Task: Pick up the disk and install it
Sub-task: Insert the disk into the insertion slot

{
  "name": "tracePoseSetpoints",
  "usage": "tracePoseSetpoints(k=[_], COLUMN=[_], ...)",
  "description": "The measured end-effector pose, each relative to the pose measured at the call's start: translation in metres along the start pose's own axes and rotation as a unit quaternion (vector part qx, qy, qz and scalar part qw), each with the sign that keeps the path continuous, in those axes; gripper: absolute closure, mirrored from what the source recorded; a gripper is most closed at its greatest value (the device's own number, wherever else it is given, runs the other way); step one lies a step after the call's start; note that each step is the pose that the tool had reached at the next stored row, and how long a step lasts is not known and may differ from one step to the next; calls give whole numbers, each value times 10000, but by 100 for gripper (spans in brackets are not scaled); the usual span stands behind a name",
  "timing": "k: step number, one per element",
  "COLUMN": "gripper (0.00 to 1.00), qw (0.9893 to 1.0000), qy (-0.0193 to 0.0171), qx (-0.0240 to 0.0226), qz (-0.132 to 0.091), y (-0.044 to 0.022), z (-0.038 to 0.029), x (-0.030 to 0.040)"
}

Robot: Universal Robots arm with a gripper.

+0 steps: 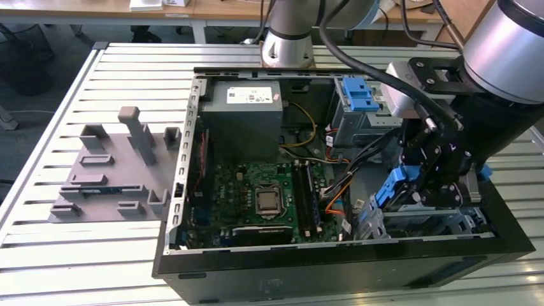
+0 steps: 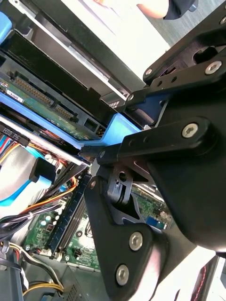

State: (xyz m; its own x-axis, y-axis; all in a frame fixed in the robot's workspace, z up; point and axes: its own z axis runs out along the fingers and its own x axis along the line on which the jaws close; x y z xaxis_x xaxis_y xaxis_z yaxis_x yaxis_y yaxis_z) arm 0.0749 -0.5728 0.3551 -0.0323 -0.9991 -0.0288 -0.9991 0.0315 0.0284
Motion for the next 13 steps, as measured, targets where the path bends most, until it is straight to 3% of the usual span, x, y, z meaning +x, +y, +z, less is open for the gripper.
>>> tracePoseSetpoints(k=[7, 13], gripper=[64, 64], qw=[10000, 10000], qy=[1, 1], qx=[0, 0], qz=[0, 0], y=[-2, -2], z=[60, 62], x=[2, 2])
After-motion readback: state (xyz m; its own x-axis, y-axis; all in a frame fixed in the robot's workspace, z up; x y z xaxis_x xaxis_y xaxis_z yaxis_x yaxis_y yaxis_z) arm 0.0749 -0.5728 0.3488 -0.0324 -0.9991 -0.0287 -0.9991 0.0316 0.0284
